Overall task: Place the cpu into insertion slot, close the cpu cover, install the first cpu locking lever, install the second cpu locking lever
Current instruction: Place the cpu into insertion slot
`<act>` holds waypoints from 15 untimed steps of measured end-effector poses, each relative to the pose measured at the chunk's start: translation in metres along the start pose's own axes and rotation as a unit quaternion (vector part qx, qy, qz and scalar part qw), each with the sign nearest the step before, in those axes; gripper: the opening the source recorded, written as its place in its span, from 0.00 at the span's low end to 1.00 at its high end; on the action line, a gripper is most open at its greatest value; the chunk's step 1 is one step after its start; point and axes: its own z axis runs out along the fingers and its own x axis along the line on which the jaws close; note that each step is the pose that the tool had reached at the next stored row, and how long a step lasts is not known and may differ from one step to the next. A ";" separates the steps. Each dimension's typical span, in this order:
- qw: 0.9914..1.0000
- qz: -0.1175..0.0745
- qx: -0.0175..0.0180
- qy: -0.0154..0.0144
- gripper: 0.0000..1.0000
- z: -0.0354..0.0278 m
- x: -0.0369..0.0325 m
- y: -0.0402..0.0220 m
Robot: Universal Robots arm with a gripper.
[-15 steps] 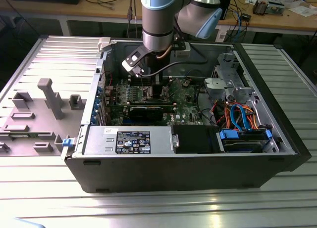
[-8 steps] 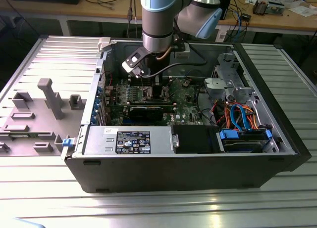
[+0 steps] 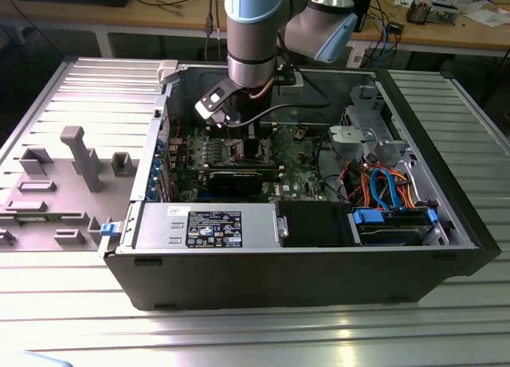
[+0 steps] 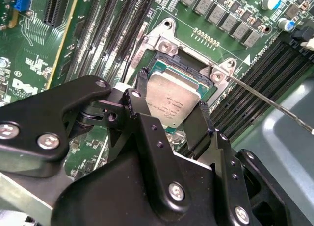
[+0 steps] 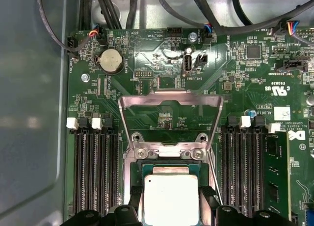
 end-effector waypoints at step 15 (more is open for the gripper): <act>1.000 0.001 0.000 0.000 0.54 0.0027 0.0018 -0.0001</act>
